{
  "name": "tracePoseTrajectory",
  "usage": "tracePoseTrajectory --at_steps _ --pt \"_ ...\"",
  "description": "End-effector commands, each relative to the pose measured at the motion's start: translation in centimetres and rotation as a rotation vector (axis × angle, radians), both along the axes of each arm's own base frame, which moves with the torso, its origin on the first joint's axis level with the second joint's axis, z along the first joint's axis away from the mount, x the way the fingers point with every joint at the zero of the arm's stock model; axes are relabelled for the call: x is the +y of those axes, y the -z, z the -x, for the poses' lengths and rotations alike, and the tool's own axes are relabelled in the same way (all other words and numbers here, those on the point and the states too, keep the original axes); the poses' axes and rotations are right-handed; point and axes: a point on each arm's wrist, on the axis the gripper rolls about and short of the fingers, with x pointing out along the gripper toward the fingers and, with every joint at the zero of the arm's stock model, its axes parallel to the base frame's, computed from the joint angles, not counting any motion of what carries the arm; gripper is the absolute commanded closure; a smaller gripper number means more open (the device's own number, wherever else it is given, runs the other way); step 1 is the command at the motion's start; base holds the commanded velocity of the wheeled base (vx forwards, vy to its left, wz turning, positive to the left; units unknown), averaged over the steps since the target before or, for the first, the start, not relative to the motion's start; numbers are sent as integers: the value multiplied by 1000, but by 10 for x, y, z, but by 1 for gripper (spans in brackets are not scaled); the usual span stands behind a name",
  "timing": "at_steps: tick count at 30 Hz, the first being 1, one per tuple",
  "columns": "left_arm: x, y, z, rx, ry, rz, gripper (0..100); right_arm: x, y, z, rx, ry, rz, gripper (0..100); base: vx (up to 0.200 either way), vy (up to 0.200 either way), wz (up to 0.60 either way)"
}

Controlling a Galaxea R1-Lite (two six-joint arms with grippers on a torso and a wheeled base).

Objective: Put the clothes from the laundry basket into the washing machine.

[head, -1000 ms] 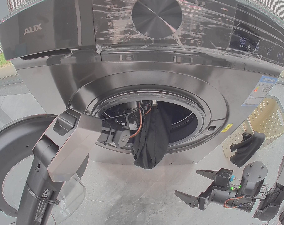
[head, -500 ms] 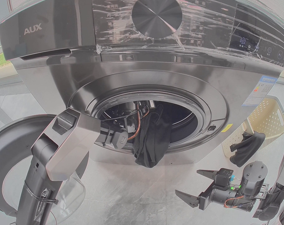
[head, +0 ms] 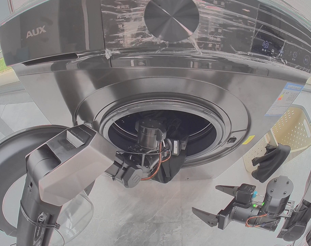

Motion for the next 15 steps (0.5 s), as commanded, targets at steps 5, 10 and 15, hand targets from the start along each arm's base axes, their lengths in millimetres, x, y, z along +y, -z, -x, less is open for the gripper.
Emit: tracePoseTrajectory --at_steps 5,10,15 --pt "-2 31 -3 33 2 -30 100 0 0 0 -1 -1 -1 0 0 0 0" --pt "-6 20 -15 -23 -11 17 100 0 0 0 0 0 0 0 0 0 0" --pt "-1 -17 -35 -137 -62 105 100 0 0 0 -1 -1 -1 0 0 0 0"
